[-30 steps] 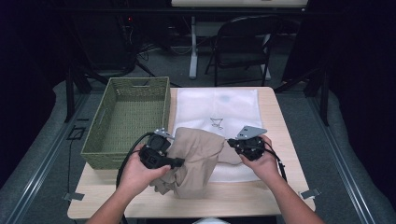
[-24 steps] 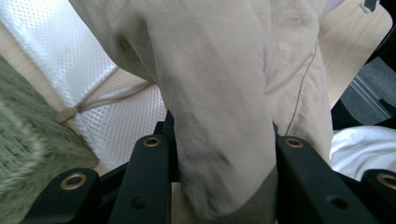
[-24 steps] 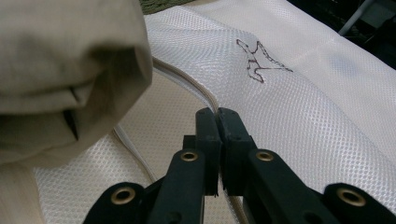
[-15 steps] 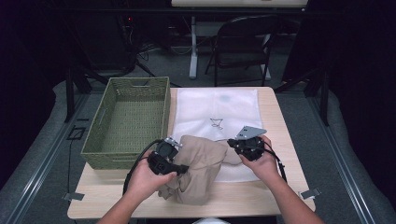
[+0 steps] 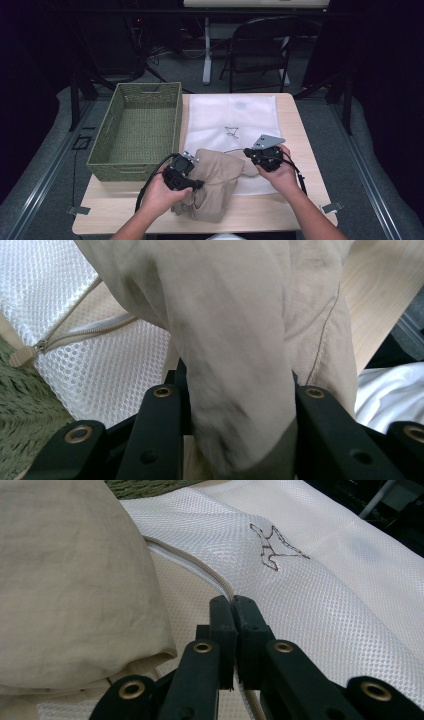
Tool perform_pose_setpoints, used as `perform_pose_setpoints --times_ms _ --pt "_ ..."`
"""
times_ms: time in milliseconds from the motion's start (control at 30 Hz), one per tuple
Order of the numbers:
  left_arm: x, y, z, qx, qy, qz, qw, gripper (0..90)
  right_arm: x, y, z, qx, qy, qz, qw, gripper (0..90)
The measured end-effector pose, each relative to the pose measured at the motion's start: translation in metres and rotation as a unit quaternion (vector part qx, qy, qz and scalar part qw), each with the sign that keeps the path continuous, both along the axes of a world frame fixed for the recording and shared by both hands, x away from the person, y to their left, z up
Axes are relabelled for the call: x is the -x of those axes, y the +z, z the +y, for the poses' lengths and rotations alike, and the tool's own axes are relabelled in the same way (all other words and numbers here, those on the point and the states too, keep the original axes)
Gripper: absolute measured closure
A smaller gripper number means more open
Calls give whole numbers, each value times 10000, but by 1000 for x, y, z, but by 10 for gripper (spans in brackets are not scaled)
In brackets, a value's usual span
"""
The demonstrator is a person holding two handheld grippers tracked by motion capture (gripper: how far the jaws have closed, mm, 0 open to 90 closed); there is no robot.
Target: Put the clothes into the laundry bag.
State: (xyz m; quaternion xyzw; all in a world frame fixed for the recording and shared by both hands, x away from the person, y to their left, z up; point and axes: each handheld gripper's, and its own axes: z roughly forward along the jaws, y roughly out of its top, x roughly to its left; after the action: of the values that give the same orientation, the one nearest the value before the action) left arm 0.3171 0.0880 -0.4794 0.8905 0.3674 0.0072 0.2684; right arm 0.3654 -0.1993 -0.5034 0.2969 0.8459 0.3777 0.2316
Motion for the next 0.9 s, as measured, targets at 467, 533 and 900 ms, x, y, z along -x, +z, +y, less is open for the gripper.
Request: perform_pose_setpoints --times_ms 467,533,900 --pt "1 -3 -9 -129 -63 -76 9999 684 -1 4 7 -42 -15 -66 10000 877" --pt "1 -4 -10 -145 -77 -94 9998 685 -1 5 7 -31 -33 -90 9999 877" --pt "0 -5 -12 -174 -103 -57 9998 685 -6 13 15 -10 -11 -145 9999 877"
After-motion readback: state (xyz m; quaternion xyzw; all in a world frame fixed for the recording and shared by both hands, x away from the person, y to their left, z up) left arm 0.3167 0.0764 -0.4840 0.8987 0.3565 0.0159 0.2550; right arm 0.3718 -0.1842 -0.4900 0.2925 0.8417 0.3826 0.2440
